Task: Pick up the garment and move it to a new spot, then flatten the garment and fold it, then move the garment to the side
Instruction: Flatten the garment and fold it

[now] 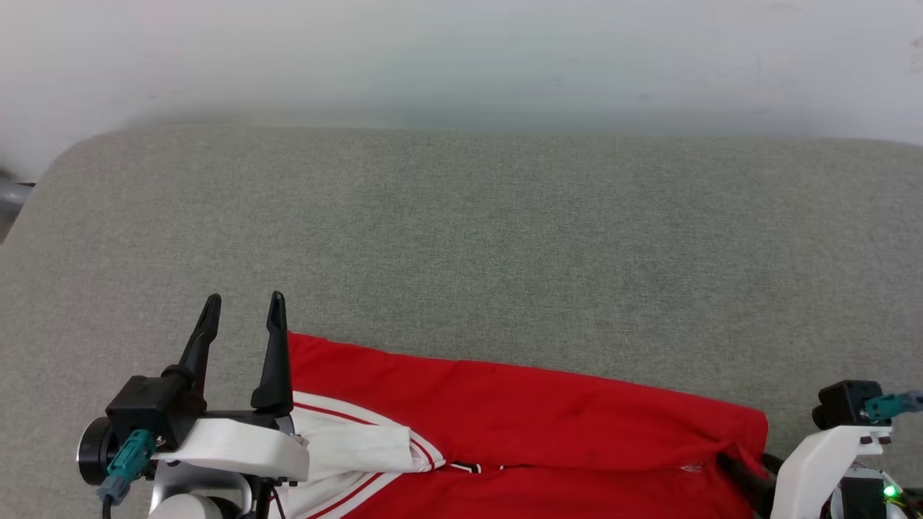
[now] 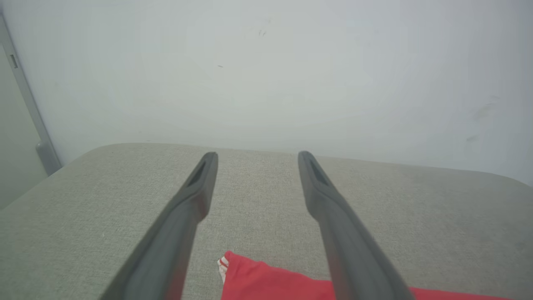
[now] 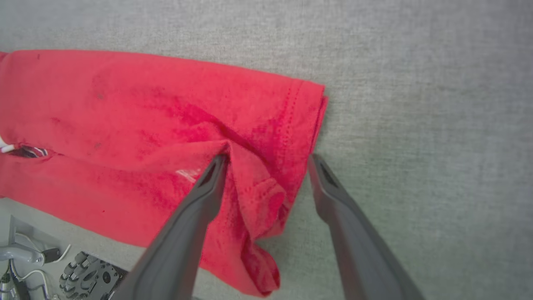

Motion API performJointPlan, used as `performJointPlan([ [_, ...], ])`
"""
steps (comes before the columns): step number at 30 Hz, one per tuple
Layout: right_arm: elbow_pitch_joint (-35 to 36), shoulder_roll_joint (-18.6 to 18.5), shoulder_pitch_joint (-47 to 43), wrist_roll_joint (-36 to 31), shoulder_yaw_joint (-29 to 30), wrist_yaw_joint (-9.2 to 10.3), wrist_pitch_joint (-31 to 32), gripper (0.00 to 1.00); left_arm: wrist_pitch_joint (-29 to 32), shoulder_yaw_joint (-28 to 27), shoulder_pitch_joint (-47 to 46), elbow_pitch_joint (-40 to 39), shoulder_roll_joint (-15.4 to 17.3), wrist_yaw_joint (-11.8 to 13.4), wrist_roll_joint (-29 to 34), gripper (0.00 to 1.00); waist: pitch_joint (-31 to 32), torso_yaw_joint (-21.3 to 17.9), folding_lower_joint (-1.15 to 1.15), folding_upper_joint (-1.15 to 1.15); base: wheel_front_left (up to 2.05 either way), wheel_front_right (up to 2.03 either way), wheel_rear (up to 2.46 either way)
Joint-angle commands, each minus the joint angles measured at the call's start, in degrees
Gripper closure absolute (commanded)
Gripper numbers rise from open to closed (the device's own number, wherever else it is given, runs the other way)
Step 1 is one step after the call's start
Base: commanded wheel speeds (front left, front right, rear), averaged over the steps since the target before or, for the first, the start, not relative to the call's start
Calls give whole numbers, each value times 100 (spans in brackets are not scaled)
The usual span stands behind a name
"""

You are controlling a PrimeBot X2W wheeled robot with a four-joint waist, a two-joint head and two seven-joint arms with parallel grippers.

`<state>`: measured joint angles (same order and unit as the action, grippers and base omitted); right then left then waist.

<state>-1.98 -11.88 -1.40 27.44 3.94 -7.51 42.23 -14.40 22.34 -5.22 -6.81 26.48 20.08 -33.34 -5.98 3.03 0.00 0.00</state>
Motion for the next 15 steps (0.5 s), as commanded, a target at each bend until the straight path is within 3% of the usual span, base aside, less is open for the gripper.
performJointPlan([
  [1, -70, 33, 39, 35, -42, 5, 22, 0, -51, 6, 17, -31, -23, 5, 57, 0, -67, 63, 0, 0, 0, 0, 0],
  [10, -663, 47, 2, 275, -549, 4, 142, 0, -67, -26, 144, 13, -95, 17, 148, 0, -217, 137, 0, 0, 0, 0, 0],
  [11, -722, 59, 4, 309, -613, 3, 159, 17, -69, -19, 137, 39, -101, 6, 159, 0, -232, 141, 0, 0, 0, 0, 0],
  [12, -769, 55, 17, 324, -706, 2, 164, 57, -71, -14, 128, 56, -109, -8, 172, 0, -237, 144, 0, 0, 0, 0, 0],
  [14, -836, 57, 9, 393, -828, 1, 157, 100, -74, -11, 121, 87, -111, -28, 188, 0, -248, 143, 0, 0, 0, 0, 0],
  [15, -858, 40, 14, 401, -852, 1, 124, 100, -74, -4, 115, 106, -118, -33, 186, 0, -250, 145, 0, 0, 0, 0, 0],
])
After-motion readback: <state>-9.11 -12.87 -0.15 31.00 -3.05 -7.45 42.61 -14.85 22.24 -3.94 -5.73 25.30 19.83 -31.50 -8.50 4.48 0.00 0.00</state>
